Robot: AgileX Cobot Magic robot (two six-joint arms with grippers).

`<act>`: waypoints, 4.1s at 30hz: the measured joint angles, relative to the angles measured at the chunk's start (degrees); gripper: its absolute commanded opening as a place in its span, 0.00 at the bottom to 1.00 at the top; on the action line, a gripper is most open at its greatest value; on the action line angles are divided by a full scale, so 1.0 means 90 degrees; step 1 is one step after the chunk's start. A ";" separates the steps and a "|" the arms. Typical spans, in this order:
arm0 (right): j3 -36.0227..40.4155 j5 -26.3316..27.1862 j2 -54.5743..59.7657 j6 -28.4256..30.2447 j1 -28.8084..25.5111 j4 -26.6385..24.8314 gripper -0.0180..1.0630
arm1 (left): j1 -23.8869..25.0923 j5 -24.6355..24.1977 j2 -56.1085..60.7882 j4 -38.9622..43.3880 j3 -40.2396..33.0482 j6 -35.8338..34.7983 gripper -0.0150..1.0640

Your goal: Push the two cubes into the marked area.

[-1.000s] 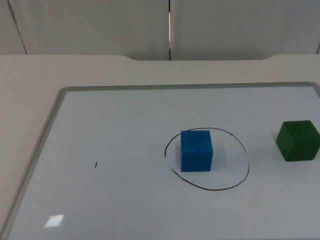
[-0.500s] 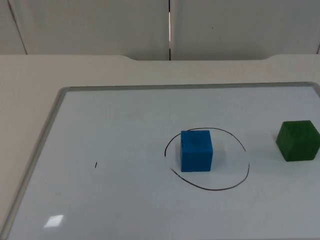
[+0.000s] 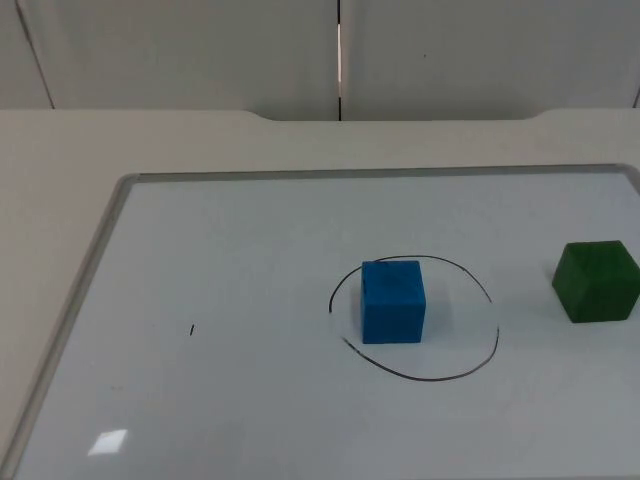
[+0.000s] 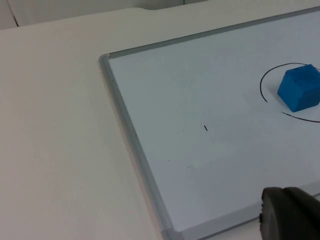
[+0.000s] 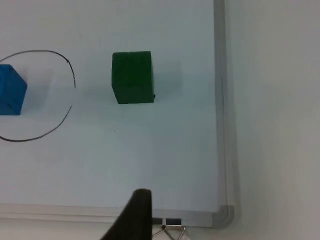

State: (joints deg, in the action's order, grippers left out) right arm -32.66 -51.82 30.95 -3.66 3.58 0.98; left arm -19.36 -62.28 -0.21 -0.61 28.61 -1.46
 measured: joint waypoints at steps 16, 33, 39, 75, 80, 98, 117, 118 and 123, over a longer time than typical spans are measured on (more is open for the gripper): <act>-0.1698 0.0550 0.3745 -0.0195 0.0000 0.0000 0.73 | 0.0000 0.0000 0.0000 0.0004 0.0000 0.0000 0.01; -0.3101 0.1446 0.7304 -0.0212 0.0000 -0.0026 0.02 | 0.0000 0.0000 0.0000 0.0004 0.0000 0.0000 0.01; -0.3132 0.1936 0.7895 -0.0212 0.0000 -0.0026 0.02 | 0.0000 0.0000 0.0000 0.0004 0.0000 0.0000 0.01; -0.3132 0.2846 0.9073 -0.0213 0.0530 -0.0613 0.02 | 0.0000 0.0000 0.0000 0.0004 0.0000 0.0000 0.01; -0.3132 0.2846 0.9073 -0.0213 0.0530 -0.0838 0.02 | 0.0000 0.0000 0.0000 0.0004 0.0000 0.0000 0.01; -0.3142 0.2721 0.9073 -0.0213 0.0732 -0.1314 0.02 | 0.0000 0.0000 0.0000 0.0004 0.0000 0.0000 0.01; -0.3142 0.2783 0.9073 -0.0238 0.1044 -0.1329 0.02 | 0.0000 0.0000 0.0000 0.0004 0.0000 0.0000 0.01; -0.3142 0.2783 0.9073 -0.0238 0.1044 -0.1363 0.02 | 0.0000 0.0000 0.0000 0.0004 0.0000 0.0000 0.01; -0.3142 0.2783 0.9073 -0.0238 0.1054 -0.1474 0.02 | 0.0000 0.0000 0.0000 0.0004 0.0000 0.0000 0.01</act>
State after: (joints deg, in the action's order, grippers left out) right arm -60.94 -26.78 112.61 -5.80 13.07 -12.29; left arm -19.36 -62.28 -0.21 -0.58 28.61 -1.46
